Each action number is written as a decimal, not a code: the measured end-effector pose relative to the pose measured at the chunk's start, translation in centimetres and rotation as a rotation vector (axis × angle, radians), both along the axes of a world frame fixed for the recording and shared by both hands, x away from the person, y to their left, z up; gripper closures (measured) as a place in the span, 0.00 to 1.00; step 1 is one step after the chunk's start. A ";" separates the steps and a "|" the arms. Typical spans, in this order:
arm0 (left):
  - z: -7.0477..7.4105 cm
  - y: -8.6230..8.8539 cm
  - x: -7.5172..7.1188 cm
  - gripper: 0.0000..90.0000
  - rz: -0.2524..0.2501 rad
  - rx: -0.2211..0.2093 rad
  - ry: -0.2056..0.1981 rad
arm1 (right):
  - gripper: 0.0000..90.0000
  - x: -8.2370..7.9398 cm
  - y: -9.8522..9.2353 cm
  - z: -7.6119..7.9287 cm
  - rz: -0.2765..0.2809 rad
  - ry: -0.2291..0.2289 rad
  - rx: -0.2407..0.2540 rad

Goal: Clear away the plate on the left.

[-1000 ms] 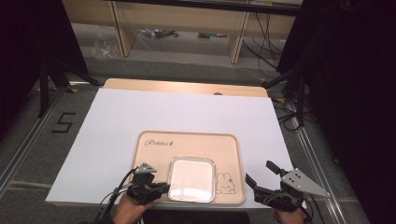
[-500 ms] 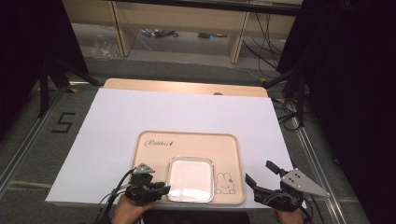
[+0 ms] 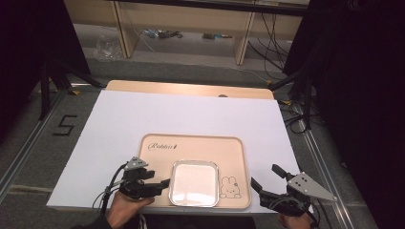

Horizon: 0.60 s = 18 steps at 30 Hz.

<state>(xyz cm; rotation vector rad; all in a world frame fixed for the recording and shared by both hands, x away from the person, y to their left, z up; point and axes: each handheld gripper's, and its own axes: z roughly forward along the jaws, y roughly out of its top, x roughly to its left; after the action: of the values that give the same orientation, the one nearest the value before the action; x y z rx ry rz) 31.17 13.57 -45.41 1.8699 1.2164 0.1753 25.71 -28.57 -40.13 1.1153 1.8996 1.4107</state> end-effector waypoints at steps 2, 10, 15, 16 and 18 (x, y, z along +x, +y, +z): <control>0.2 0.3 0.0 0.28 0.001 -0.004 -0.023 | 0.17 0.0 0.0 0.0 0.001 0.002 0.001; 1.0 1.1 -0.3 0.25 0.015 -0.019 -0.130 | 0.17 0.0 0.0 0.0 -0.001 -0.001 -0.004; 1.4 1.9 -0.4 0.21 0.028 0.007 -0.187 | 0.17 -0.1 0.0 0.1 -0.011 0.016 -0.004; 1.4 2.0 -0.5 0.21 0.035 0.011 -0.188 | 0.17 0.0 -0.1 0.0 -0.004 -0.001 -0.016; 1.5 2.2 -0.5 0.18 0.033 0.022 -0.188 | 0.17 0.0 -0.1 0.0 -0.006 -0.001 -0.014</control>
<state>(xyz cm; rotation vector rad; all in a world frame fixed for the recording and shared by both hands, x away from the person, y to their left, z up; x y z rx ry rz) 30.65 15.78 -43.94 1.8082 1.1208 0.3753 25.68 -28.66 -40.08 1.1130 1.9008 1.3920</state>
